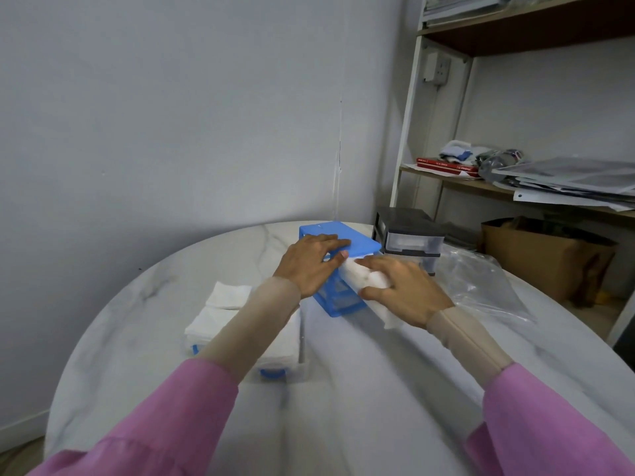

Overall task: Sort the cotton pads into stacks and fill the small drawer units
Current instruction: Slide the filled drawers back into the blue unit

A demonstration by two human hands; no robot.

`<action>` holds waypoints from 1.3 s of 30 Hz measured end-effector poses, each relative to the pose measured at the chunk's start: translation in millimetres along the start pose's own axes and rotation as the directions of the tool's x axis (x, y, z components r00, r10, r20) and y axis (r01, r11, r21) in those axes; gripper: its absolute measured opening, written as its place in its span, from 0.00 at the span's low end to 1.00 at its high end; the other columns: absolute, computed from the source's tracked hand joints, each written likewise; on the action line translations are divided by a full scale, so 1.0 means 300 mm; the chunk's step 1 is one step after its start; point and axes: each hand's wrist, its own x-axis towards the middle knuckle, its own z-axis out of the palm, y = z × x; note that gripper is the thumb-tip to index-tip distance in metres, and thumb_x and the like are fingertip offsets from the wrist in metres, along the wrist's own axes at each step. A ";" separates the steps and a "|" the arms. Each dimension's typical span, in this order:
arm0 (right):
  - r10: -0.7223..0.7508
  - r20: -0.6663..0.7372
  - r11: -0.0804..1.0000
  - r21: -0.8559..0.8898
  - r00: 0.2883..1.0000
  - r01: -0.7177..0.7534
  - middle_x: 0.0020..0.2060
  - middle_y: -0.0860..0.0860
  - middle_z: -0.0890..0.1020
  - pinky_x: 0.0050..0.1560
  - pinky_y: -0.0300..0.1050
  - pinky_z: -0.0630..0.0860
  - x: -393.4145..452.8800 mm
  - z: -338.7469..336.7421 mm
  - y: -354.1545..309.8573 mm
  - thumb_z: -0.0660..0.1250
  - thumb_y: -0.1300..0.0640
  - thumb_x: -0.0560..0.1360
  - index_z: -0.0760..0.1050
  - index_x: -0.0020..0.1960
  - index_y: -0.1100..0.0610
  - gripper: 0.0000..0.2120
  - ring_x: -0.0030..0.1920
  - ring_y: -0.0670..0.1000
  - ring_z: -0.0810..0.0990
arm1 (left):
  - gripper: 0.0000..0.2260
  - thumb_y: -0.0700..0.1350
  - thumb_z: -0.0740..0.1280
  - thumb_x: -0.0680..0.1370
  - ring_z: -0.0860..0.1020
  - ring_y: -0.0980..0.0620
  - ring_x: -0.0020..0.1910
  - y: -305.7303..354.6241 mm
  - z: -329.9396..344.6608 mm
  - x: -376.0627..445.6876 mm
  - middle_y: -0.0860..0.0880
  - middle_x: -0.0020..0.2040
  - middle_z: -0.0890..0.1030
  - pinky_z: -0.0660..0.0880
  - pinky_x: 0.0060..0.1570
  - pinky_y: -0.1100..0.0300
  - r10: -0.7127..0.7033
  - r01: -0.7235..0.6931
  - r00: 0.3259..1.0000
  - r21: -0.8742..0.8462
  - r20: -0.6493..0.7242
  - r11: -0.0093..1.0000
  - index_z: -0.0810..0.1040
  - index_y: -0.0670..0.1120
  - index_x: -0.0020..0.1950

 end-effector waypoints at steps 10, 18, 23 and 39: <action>0.023 -0.188 0.993 0.122 0.982 0.000 0.58 0.48 0.74 0.51 0.37 0.65 0.019 0.028 0.013 0.74 0.53 0.66 0.75 0.59 0.54 0.23 0.57 0.50 0.73 | 0.18 0.54 0.54 0.81 0.61 0.53 0.72 -0.005 0.008 -0.001 0.53 0.73 0.65 0.58 0.70 0.56 0.014 -0.013 1.000 0.011 -0.008 1.000 0.68 0.55 0.70; 0.055 -0.263 0.998 0.056 0.963 -0.041 0.55 0.50 0.70 0.47 0.39 0.65 0.056 0.048 -0.019 0.72 0.49 0.68 0.79 0.56 0.55 0.19 0.53 0.51 0.73 | 0.18 0.52 0.55 0.81 0.59 0.53 0.73 0.009 0.008 -0.006 0.53 0.74 0.64 0.55 0.71 0.58 -0.013 0.013 1.000 -0.001 -0.002 1.000 0.67 0.54 0.71; 0.002 -0.233 1.000 -0.003 0.973 -0.003 0.49 0.50 0.77 0.46 0.41 0.65 0.076 0.039 -0.020 0.68 0.46 0.71 0.81 0.53 0.54 0.16 0.50 0.51 0.75 | 0.17 0.52 0.55 0.82 0.59 0.54 0.73 0.004 0.002 -0.005 0.54 0.73 0.64 0.55 0.70 0.60 -0.018 0.019 1.000 -0.041 0.018 0.999 0.67 0.55 0.70; -0.105 0.005 0.918 0.384 0.995 0.095 0.64 0.46 0.66 0.67 0.45 0.63 0.036 -0.011 0.093 0.58 0.38 0.72 0.72 0.56 0.39 0.15 0.62 0.45 0.68 | 0.19 0.54 0.58 0.80 0.55 0.53 0.74 0.008 0.019 -0.022 0.53 0.75 0.60 0.55 0.69 0.60 -0.034 0.051 0.998 -0.501 0.043 0.864 0.64 0.56 0.71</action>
